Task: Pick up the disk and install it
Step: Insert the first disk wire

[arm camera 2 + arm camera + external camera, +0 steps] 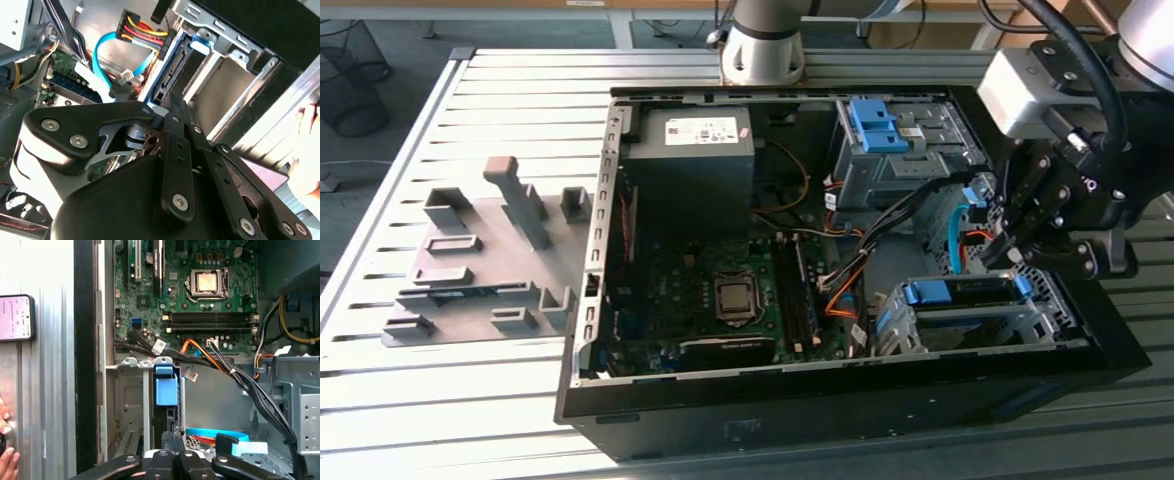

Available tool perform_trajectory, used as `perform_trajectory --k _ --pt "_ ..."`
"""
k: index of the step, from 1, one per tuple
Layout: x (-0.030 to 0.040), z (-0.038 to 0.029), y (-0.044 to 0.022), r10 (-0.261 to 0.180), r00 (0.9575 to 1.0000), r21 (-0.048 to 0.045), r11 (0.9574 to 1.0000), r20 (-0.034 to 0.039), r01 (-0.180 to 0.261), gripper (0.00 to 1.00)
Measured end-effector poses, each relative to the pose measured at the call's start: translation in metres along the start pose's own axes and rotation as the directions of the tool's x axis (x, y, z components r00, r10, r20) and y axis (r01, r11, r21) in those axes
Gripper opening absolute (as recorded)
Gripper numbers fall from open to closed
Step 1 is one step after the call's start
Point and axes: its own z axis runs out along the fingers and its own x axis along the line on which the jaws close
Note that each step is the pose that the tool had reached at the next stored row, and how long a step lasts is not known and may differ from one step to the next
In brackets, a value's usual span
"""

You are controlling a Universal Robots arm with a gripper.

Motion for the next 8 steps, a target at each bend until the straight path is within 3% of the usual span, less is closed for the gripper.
perform_trajectory --k 8 --pt "-0.0082 0.0024 -0.0142 0.000 1.0000 0.0000 1.0000 0.0001 0.000 0.11"
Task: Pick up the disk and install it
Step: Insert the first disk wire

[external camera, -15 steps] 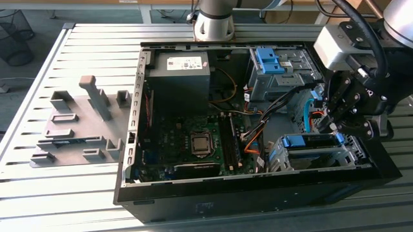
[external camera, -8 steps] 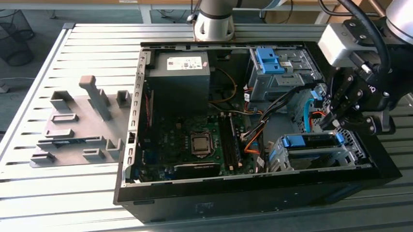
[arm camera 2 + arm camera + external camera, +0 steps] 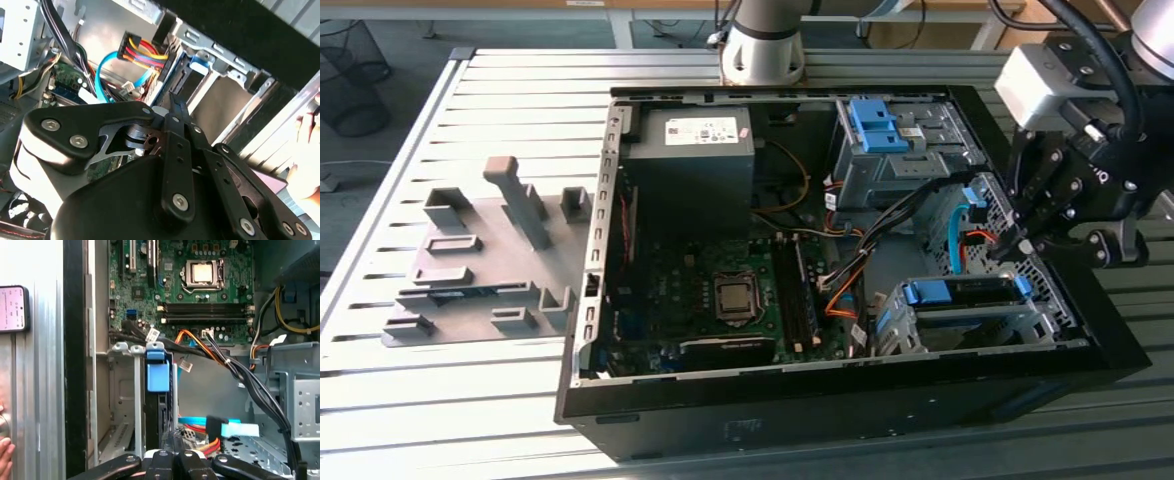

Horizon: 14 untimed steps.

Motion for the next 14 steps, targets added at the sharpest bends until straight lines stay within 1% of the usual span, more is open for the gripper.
perform_trajectory --k 2,3,9,10,14 --pt "-0.0003 0.0001 -0.0013 0.000 1.0000 0.0000 1.0000 0.0000 0.000 0.11" --pt "-0.0003 0.0001 -0.0014 0.000 1.0000 0.0000 1.0000 -0.0001 0.000 0.18" --pt "-0.0021 0.0012 -0.0027 -0.001 1.0000 -0.0001 1.0000 0.0000 0.001 0.18" --pt "-0.0028 0.0015 -0.0027 -0.001 1.0000 0.0000 1.0000 0.0000 0.001 0.25" --pt "-0.0072 0.0030 -0.0031 -0.005 1.0000 -0.0001 1.0000 0.0000 0.005 0.25"
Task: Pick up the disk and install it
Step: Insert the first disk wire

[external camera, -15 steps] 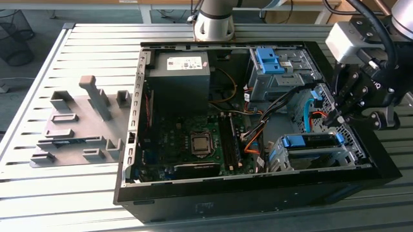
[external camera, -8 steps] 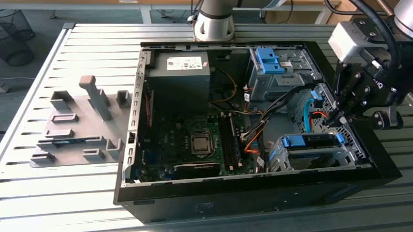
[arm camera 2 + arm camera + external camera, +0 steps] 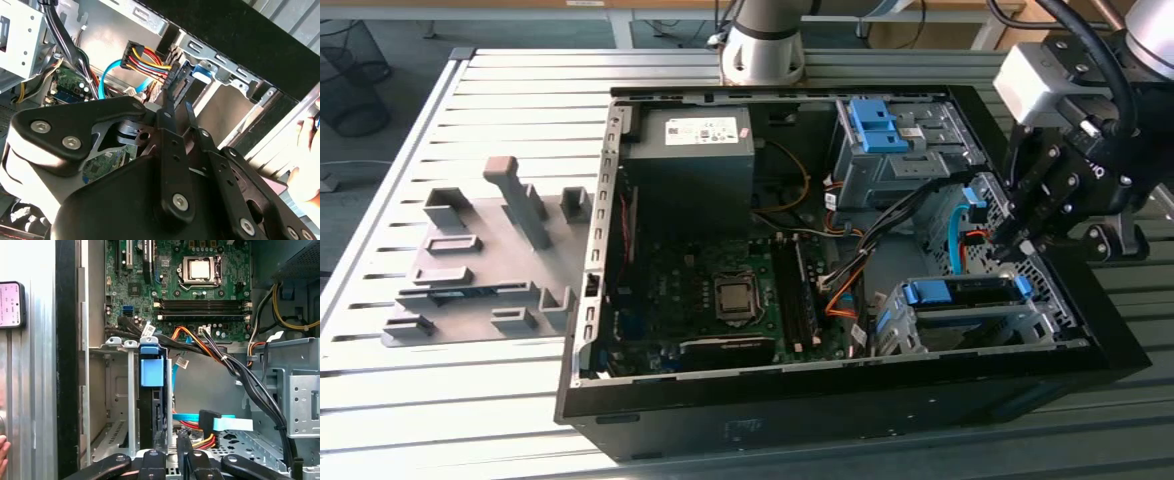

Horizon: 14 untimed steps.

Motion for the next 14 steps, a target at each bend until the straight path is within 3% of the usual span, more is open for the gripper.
perform_trajectory --k 5,10,14 --pt "-0.0065 0.0029 -0.0020 -0.003 1.0000 -0.0001 1.0000 -0.0001 0.003 0.25" --pt "-0.0067 0.0059 -0.0078 -0.006 1.0000 -0.0002 1.0000 -0.0001 0.006 0.25" --pt "-0.0067 0.0083 -0.0085 -0.019 0.9998 -0.0004 0.9998 -0.0003 0.019 0.25"
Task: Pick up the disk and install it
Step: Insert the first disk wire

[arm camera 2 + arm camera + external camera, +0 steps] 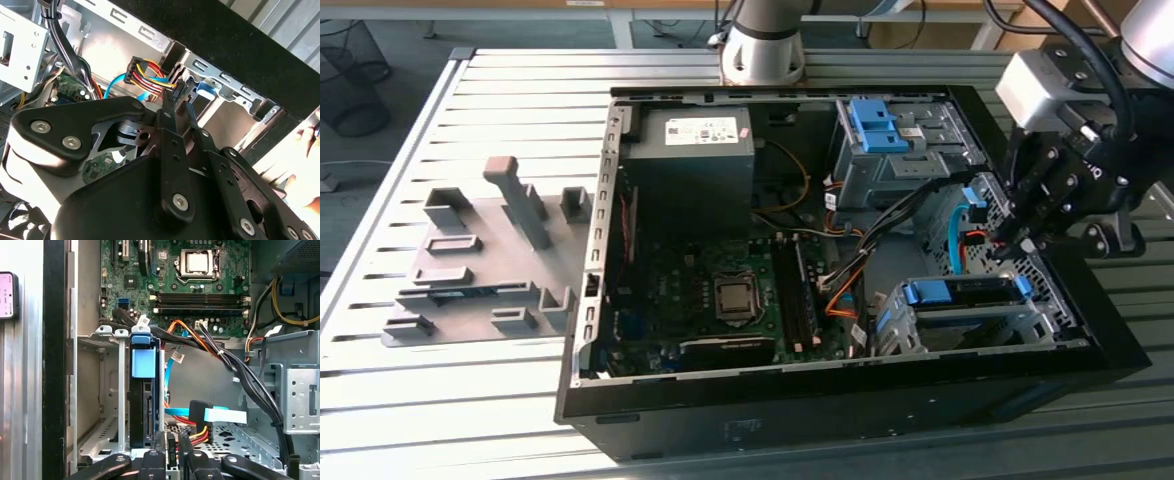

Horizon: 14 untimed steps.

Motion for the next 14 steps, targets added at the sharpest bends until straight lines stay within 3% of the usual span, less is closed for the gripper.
perform_trajectory --k 14 --pt "0.0001 0.0057 -0.0001 -0.002 1.0000 0.0001 1.0000 0.0000 0.002 0.24"
